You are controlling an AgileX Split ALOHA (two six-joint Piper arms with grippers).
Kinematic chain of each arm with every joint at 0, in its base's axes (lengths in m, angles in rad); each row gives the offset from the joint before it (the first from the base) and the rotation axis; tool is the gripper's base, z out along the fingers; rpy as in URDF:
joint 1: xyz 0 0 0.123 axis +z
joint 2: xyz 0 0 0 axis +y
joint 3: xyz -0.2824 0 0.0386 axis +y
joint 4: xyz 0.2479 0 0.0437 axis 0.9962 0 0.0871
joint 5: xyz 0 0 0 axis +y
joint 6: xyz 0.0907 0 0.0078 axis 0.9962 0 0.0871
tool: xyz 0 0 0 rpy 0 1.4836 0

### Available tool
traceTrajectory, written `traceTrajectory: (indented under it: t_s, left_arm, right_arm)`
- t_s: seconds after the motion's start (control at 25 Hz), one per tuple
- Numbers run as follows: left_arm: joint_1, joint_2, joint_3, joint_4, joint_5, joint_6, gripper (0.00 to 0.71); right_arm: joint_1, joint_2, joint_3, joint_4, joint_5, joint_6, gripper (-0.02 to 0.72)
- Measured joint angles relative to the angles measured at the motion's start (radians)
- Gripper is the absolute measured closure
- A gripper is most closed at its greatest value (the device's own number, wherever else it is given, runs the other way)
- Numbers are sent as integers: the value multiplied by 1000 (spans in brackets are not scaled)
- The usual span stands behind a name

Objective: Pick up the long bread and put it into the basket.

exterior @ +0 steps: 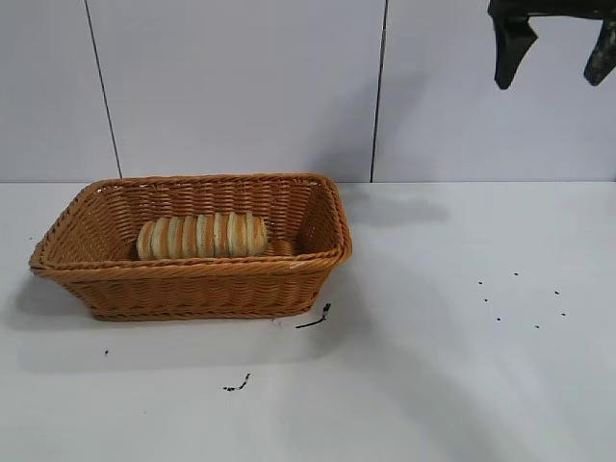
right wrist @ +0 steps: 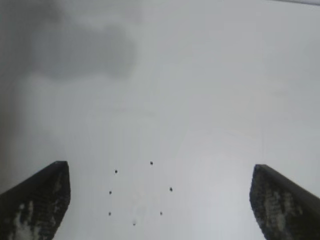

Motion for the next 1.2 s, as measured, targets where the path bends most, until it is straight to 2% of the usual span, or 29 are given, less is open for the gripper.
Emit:
traceTrajectory:
  t_s: [0.4,0.64,0.92,1.2]
  left_arm:
    - [0,0,0,0,0,0,14]
    - [0,0,0,0,0,0,14]
    - [0,0,0,0,0,0,14]
    - [0,0,0,0,0,0,14]
  right_arm:
    - [0,-678,612,0,-3,2,31]
    - [0,-1145,866,2,-152,2,31]
    - [0,-1487,995,24,-175,2,31]
    - [0,-1562,995,25,-180,2,31]
